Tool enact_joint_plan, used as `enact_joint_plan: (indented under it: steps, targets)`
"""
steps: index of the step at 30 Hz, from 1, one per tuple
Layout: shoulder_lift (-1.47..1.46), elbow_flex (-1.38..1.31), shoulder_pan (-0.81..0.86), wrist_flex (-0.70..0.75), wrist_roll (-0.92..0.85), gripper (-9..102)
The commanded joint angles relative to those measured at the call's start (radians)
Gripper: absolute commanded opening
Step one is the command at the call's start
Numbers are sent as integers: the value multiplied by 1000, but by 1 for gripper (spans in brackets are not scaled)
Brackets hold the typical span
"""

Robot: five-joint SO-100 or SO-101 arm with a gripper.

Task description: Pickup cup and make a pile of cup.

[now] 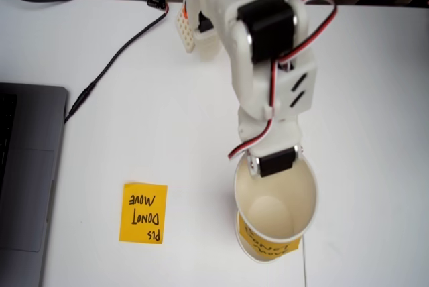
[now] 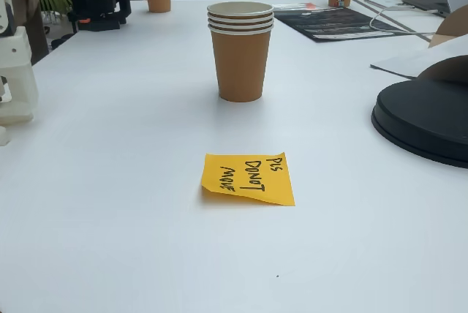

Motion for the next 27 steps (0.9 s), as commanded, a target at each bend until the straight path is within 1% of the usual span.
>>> enact_joint_plan:
  steps: [1, 27]
  targets:
    - [14, -51, -5, 2, 9, -7]
    - [-80, -49, -6, 3, 8, -7]
